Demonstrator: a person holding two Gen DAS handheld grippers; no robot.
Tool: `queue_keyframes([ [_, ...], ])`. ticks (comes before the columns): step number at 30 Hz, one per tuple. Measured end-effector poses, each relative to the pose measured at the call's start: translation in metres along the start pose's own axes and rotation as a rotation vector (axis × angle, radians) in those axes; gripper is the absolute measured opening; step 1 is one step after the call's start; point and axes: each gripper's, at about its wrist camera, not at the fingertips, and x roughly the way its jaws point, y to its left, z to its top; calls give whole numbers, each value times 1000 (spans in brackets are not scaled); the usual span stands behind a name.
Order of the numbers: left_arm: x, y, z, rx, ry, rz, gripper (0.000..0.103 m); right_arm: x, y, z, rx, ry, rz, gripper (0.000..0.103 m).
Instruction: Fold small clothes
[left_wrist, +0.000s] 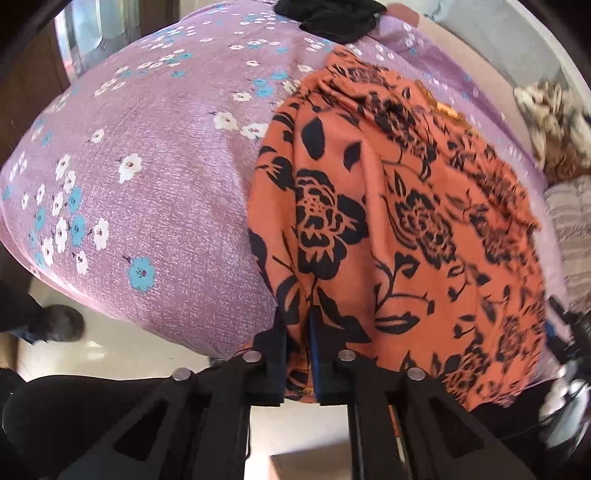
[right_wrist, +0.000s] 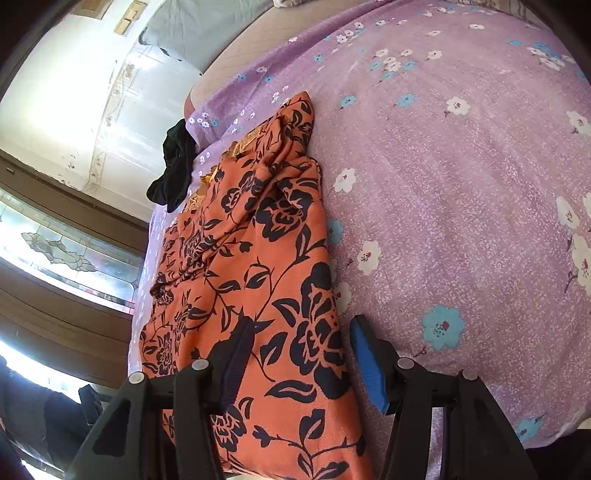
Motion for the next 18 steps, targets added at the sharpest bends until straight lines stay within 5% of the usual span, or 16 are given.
queue_keyframes([
  [6, -22, 45, 13, -10, -60, 186, 3, -4, 0, -3, -7, 20, 9, 59],
  [10, -26, 83, 20, -114, -27, 229, 2, -7, 0, -6, -4, 48, 19, 59],
  [13, -33, 67, 24, -66, -70, 150, 8, -10, -1, -11, 9, 70, 27, 62],
  [14, -32, 55, 26, -44, -74, 130, 35, -11, -2, -14, 16, 77, 30, 62],
  [15, -31, 47, 27, -21, -74, 125, 76, -12, -3, -16, 22, 85, 34, 62],
  [16, -27, 34, 27, 20, -82, 131, 88, -14, -4, -18, 30, 94, 36, 62],
  [18, -18, 17, 28, 89, -80, 153, 92, -17, -8, -22, 59, 121, 41, 62],
])
